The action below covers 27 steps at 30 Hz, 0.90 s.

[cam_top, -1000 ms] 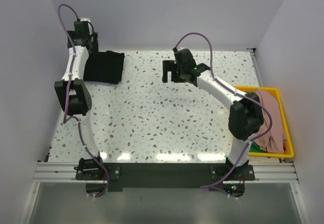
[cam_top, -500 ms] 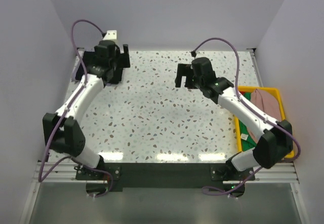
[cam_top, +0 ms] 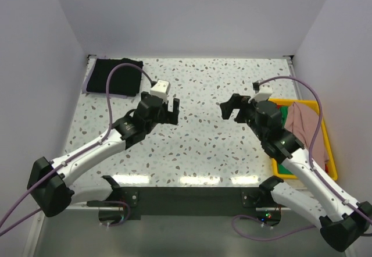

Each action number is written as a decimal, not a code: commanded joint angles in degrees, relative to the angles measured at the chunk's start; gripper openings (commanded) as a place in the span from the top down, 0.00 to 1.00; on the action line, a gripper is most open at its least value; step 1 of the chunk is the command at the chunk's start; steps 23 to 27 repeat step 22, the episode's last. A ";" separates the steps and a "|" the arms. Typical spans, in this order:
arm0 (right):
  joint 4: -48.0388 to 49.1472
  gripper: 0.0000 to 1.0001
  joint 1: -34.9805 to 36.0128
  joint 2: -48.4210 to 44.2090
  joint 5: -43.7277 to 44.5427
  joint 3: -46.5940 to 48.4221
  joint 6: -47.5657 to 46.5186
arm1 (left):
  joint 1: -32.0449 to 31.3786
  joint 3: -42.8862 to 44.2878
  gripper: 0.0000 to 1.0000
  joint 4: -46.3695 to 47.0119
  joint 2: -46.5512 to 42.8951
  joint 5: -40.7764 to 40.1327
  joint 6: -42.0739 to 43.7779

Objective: Fold and stack the t-shirts
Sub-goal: Reset both grippers

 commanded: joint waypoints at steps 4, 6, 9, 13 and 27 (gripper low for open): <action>3.77 0.01 0.29 -0.06 1.02 -0.78 -3.08 | -0.63 0.28 0.00 4.74 -2.68 0.32 -2.16; 3.41 0.01 0.29 0.90 2.34 -0.07 -4.56 | -0.63 1.16 0.00 4.30 -2.42 1.11 -1.54; 1.92 0.01 0.38 2.04 7.77 0.28 -1.61 | -0.63 3.01 0.00 2.55 -2.24 2.95 -1.19; -5.89 0.02 0.29 9.14 13.15 4.41 1.31 | -0.63 4.24 0.00 0.71 -3.64 6.47 -0.58; 1.37 0.01 0.29 11.55 12.71 0.30 0.53 | -0.63 5.12 0.00 -2.55 -5.84 9.54 1.88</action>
